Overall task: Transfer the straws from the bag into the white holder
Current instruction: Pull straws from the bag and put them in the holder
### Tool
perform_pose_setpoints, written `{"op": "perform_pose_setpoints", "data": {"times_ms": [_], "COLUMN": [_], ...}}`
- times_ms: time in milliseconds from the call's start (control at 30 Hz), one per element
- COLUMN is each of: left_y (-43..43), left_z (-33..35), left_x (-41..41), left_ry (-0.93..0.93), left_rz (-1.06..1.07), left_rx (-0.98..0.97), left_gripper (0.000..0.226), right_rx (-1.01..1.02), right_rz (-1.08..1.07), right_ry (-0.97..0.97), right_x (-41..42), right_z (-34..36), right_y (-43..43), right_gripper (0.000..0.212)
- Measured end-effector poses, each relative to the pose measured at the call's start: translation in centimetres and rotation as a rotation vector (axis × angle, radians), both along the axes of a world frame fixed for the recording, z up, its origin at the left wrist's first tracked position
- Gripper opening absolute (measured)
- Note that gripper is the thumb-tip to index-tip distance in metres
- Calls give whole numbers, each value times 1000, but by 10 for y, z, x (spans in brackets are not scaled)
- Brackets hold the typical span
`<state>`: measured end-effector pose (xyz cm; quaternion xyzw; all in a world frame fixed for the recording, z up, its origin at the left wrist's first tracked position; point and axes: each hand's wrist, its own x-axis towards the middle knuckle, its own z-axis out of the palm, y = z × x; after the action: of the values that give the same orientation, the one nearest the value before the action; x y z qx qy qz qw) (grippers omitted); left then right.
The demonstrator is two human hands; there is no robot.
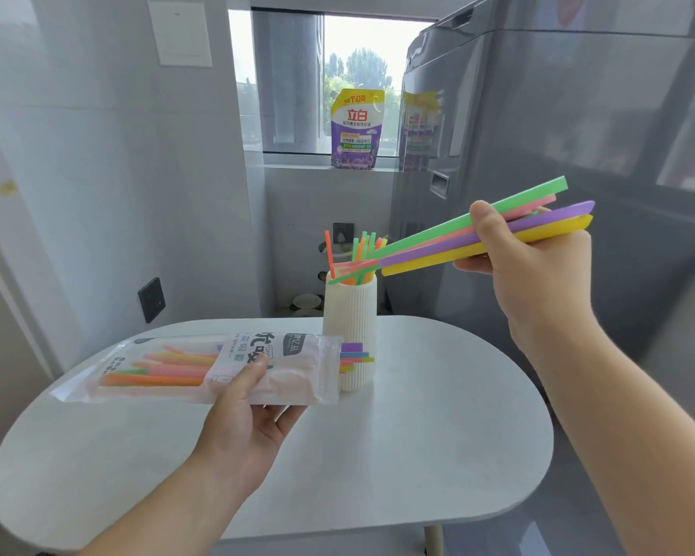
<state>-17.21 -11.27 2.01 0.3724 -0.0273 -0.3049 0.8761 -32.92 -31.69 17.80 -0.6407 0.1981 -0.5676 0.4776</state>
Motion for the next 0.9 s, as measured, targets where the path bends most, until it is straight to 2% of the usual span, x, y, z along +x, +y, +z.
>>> {"op": "perform_pose_setpoints", "data": {"times_ms": [133,400,633,900], "left_y": [-1,3,5,10], "left_z": [0,1,0,0], "left_x": [1,1,0,3], "left_ry": [-2,8,14,8], "left_rz": [-3,-14,-16,-30], "left_rx": [-3,3,0,7], "left_gripper": [25,32,34,34], "right_rx": [-58,-146,-233,-249], "right_rz": [-28,-60,42,87], "right_ry": [28,223,300,473], "right_x": [0,13,30,51], "right_z": [11,24,41,50], "right_y": [1,-2,-7,-10], "right_gripper": [20,21,15,21]}}
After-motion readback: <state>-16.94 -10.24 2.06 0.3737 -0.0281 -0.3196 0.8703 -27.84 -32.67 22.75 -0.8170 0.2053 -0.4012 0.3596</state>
